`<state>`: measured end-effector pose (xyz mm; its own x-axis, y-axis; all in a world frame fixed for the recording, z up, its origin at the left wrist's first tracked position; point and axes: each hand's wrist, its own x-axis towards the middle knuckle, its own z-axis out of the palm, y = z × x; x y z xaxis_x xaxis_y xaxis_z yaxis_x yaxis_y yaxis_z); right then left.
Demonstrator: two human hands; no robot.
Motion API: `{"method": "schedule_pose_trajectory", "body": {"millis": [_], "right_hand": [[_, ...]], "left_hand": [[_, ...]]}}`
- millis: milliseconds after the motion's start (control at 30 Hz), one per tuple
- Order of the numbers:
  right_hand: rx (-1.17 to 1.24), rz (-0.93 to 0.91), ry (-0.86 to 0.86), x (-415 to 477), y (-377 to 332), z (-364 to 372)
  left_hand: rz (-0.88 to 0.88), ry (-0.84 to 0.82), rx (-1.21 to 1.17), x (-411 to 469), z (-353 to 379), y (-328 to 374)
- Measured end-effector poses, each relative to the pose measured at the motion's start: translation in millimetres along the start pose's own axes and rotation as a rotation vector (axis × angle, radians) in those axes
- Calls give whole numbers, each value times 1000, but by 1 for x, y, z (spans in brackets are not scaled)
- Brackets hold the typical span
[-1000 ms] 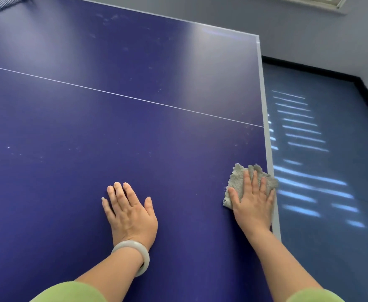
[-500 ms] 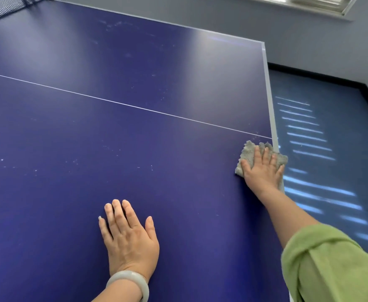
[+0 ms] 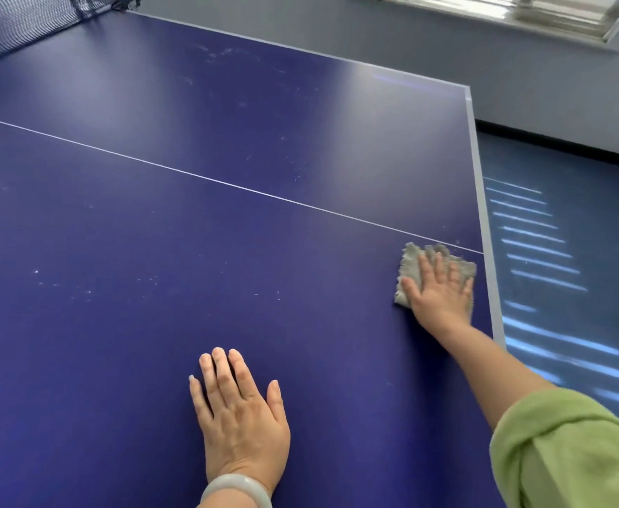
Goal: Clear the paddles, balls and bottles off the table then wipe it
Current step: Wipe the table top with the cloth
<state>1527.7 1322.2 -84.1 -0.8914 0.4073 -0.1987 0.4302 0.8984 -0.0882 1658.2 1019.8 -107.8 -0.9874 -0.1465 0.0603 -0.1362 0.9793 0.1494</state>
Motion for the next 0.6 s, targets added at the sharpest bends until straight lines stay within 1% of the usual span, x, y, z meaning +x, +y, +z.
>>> {"method": "schedule_pose_trajectory", "body": {"millis": [100,167,233,333,433,500,533,567,600], "right_hand": [[75,178,-20,24,-15,-7],[100,199,-35,38,-46,-9],[72,89,-65,43,-91,-6],[-2,-214,-102,20,-172,7],[-36,-520,-120,-38,-231,23],[-48,-675,-144,-63,-236,28],[-46,-708,-154,-65,-228,27],[-45,-691,-144,-62,-211,26],[-54,-627,-116,-55,-187,24]], "left_hand": [[1,-18,11,0,-1,0],[-3,-32,14,1,-1,0],[-10,-32,16,1,0,0],[-15,-33,12,1,0,0],[-15,-36,17,0,0,0],[-11,-31,19,0,0,0],[-16,-31,20,0,0,-1],[-20,-31,18,1,0,0],[-21,-31,15,1,-1,0]]}}
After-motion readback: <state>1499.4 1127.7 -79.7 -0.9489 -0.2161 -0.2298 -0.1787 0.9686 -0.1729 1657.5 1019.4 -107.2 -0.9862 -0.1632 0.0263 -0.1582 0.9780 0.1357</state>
